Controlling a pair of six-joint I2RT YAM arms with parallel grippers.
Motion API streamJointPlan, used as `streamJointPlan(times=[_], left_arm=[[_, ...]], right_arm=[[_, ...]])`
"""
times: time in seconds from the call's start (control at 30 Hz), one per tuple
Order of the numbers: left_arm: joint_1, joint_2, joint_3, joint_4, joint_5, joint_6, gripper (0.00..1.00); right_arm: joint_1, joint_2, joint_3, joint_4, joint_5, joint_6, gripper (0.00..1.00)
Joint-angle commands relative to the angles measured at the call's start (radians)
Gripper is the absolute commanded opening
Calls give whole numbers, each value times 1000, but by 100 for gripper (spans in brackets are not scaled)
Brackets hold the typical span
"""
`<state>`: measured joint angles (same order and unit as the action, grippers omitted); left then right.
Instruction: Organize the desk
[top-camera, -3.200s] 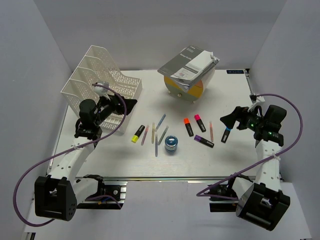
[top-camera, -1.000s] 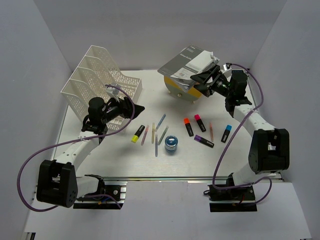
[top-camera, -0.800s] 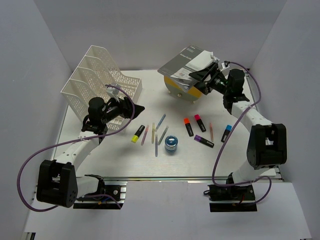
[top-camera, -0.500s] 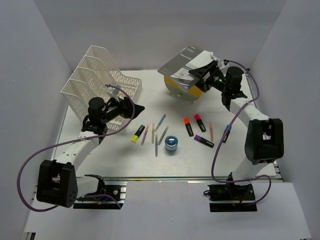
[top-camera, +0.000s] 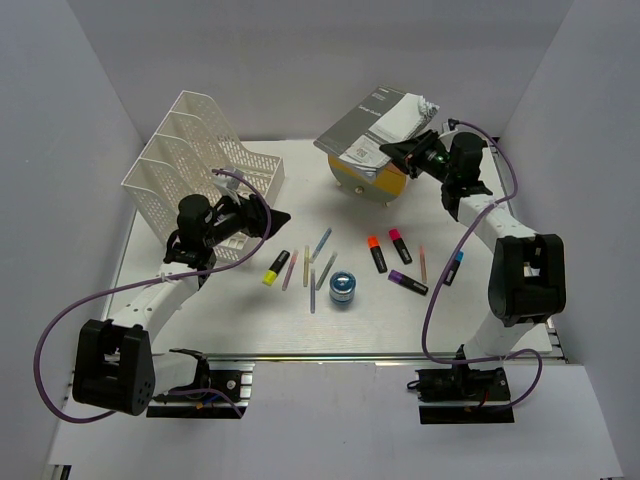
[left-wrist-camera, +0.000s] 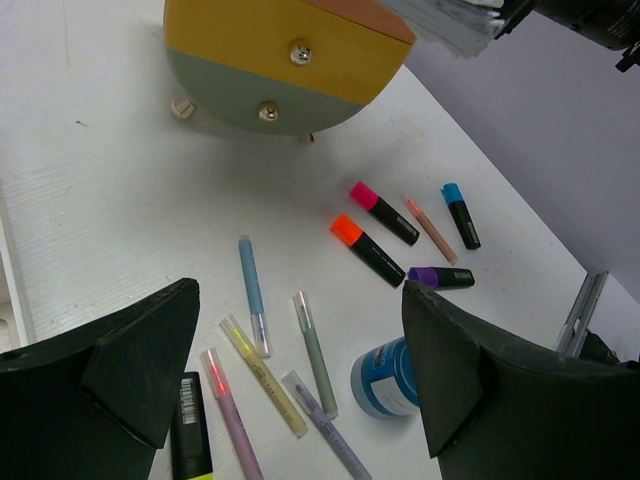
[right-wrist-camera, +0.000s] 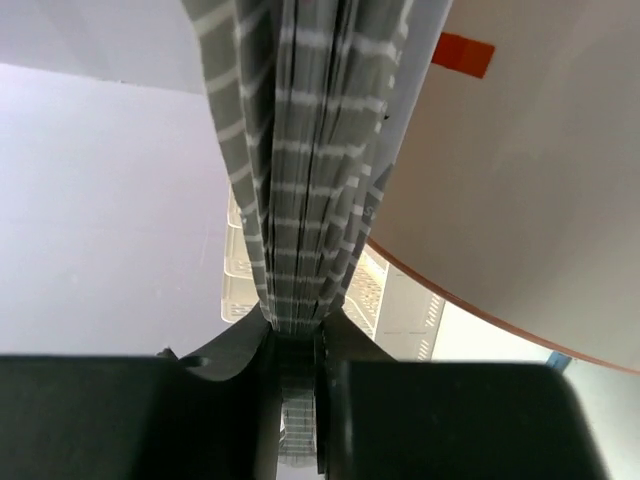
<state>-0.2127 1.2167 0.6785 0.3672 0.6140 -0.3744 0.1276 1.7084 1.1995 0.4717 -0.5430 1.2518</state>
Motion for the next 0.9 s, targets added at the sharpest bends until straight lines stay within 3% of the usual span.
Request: streamJointPlan(times=[0.0,0.3,0.63,0.87], left_arm=[[-5,-13,1,12,4,15,91],[-5,-6,-10,56,35,-12,92],[-5,-23,-2,53,56,-12,93],[-5,-25,12,58,62,-21,93]], right_arm=[[3,-24,-12,67,17,-11,0],[-14,-76,-26,134,-60,-104,0],[-62,-66,112,90,-265,-239,0],[-74,-61,182,36,-319,-333,0]])
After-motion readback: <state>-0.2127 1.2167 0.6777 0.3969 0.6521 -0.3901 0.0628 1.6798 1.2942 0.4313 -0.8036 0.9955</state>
